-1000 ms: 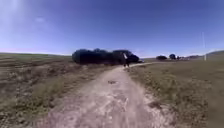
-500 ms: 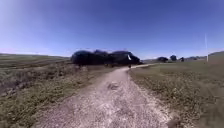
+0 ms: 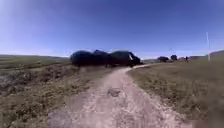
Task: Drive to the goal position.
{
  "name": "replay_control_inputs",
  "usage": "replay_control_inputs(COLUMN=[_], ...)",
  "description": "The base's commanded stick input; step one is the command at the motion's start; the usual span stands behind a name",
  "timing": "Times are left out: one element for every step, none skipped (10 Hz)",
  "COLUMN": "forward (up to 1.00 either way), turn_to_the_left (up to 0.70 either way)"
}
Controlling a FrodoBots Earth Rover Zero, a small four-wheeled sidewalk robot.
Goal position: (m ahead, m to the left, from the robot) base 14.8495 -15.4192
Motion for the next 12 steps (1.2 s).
replay_control_inputs(forward=[1.0,1.0,1.0,1.0,1.0,1.0,1.0,1.0,1.0,1.0,1.0,1.0], turn_to_the_left=[-0.09,0.0,0.0,0.0,0.0,0.0,0.0,0.0,0.0,0.0,0.0,0.0])
